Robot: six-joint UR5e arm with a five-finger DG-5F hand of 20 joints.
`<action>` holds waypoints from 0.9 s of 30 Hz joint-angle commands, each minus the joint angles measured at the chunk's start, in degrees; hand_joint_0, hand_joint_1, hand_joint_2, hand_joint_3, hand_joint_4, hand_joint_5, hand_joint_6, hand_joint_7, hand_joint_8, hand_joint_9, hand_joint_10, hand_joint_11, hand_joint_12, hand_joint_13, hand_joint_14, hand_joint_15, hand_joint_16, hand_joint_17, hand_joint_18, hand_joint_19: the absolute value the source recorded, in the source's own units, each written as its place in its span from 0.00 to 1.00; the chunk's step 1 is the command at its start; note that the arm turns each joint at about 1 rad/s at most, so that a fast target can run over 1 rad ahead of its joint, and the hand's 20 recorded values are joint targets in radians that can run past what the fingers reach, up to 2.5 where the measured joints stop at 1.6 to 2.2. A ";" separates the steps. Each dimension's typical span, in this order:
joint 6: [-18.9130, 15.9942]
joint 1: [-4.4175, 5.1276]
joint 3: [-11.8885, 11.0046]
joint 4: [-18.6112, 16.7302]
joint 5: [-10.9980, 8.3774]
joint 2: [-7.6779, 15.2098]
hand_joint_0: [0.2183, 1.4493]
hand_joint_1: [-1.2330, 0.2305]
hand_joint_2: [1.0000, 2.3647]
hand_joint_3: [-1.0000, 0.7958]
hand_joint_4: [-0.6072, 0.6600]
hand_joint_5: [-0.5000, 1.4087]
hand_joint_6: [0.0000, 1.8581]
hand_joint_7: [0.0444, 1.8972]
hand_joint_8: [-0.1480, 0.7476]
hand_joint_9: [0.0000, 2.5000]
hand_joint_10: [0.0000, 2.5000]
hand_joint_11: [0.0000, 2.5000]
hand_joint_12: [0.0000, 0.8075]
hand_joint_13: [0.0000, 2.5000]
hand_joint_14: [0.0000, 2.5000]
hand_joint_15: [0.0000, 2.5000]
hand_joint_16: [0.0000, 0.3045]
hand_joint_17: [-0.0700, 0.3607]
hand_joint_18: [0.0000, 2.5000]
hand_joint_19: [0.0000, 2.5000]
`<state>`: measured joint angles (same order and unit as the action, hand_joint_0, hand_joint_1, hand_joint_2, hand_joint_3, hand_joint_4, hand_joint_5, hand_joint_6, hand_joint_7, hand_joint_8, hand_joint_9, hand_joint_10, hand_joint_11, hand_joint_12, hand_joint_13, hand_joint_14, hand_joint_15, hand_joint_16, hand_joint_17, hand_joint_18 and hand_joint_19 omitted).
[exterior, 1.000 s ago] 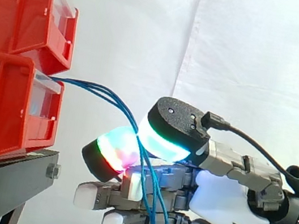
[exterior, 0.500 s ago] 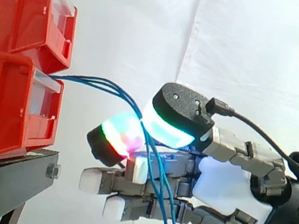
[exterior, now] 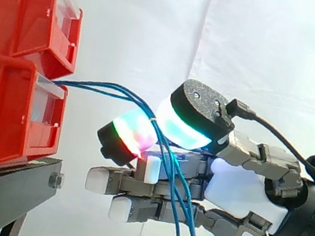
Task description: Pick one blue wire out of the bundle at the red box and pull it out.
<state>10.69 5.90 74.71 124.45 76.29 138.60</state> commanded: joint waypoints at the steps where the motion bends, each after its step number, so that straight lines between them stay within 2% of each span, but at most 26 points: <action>1: 0.03 -0.01 0.09 -0.08 0.00 0.00 0.31 0.25 0.01 0.36 0.61 0.19 0.49 0.55 0.48 0.40 0.01 0.30 0.45 0.26 0.01 0.16 0.16 0.42 0.24 0.21; 6: 0.12 -0.01 0.00 0.01 0.00 0.00 0.31 0.29 0.01 0.38 0.61 0.20 0.48 0.60 0.48 0.42 0.01 0.29 0.45 0.27 0.01 0.16 0.16 0.42 0.25 0.22; 13: 0.21 -0.01 0.00 0.27 -0.44 0.00 0.32 0.28 0.01 0.43 0.58 0.20 0.48 0.61 0.48 0.43 0.01 0.30 0.46 0.28 0.01 0.15 0.16 0.42 0.25 0.22; 20: -0.50 0.51 0.00 5.37 -0.35 0.00 0.30 0.29 0.01 0.48 0.56 0.21 0.48 0.61 0.52 0.48 0.01 0.28 0.52 0.31 0.00 0.15 0.20 0.48 0.30 0.20; 22: -2.08 0.69 0.00 6.60 -0.79 0.00 0.30 0.30 0.01 0.48 0.56 0.21 0.48 0.62 0.52 0.48 0.01 0.28 0.53 0.31 0.00 0.15 0.20 0.48 0.30 0.20; 24: -5.60 0.86 0.09 7.65 -1.76 0.00 0.30 0.30 0.01 0.47 0.56 0.21 0.48 0.62 0.52 0.48 0.01 0.28 0.52 0.31 0.00 0.15 0.20 0.48 0.30 0.20; 27: -7.35 1.04 0.00 8.71 -2.46 0.00 0.29 0.31 0.01 0.47 0.55 0.22 0.48 0.62 0.52 0.48 0.01 0.27 0.53 0.32 0.00 0.15 0.20 0.48 0.30 0.20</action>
<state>5.45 6.78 74.71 131.99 74.57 138.60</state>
